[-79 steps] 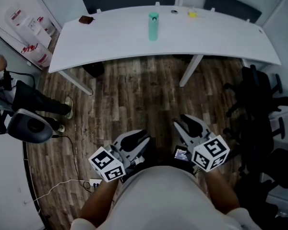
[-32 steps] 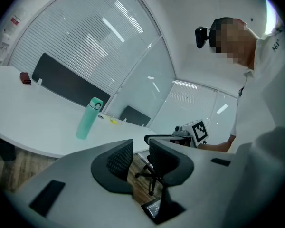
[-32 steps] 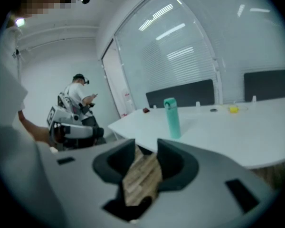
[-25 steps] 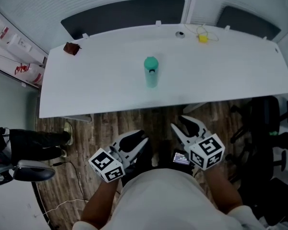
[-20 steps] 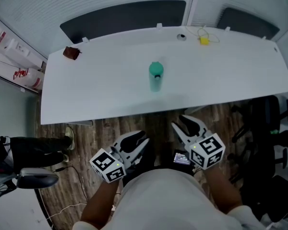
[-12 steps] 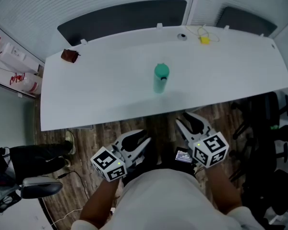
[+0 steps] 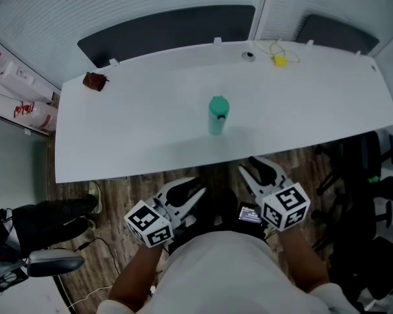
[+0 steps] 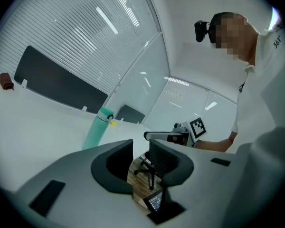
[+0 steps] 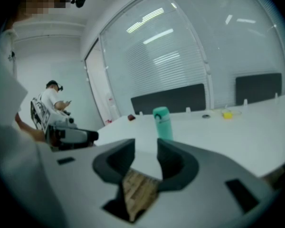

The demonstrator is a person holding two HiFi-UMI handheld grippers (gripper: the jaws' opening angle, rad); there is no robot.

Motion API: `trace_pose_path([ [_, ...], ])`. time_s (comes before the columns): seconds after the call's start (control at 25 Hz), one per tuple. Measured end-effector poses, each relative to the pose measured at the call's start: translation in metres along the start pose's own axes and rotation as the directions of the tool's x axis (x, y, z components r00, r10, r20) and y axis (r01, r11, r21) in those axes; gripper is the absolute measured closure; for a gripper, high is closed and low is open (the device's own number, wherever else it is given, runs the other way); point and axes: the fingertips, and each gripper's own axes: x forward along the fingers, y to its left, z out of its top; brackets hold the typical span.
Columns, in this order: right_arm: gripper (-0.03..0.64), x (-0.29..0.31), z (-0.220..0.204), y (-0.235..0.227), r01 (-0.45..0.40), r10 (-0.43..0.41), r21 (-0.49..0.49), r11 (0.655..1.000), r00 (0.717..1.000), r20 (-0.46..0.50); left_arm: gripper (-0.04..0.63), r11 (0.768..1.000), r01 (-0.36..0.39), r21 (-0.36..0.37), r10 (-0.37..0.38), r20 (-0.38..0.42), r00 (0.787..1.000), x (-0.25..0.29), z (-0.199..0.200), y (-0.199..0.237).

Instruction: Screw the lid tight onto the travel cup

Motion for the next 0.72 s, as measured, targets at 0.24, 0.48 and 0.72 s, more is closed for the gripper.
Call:
trace_pose_path([
  [0.24, 0.479, 0.004, -0.004, -0.012, -0.037, 0.036, -0.008, 0.999, 0.999, -0.033, 0.485, 0.999, -0.037, -0.028, 0.037, 0.006, 0.999, 0.015, -0.002, 0.003],
  [0.48, 0.479, 0.008, -0.005, -0.019, -0.05, 0.05, -0.005, 0.999, 0.998, -0.049, 0.479, 0.998, -0.053, -0.035, 0.054, 0.012, 0.998, 0.023, -0.002, 0.008],
  [0.72, 0.479, 0.013, -0.004, -0.023, -0.057, 0.057, -0.004, 0.998, 0.997, -0.055, 0.466, 0.998, -0.055, -0.03, 0.056, 0.01, 0.998, 0.029, -0.002, 0.015],
])
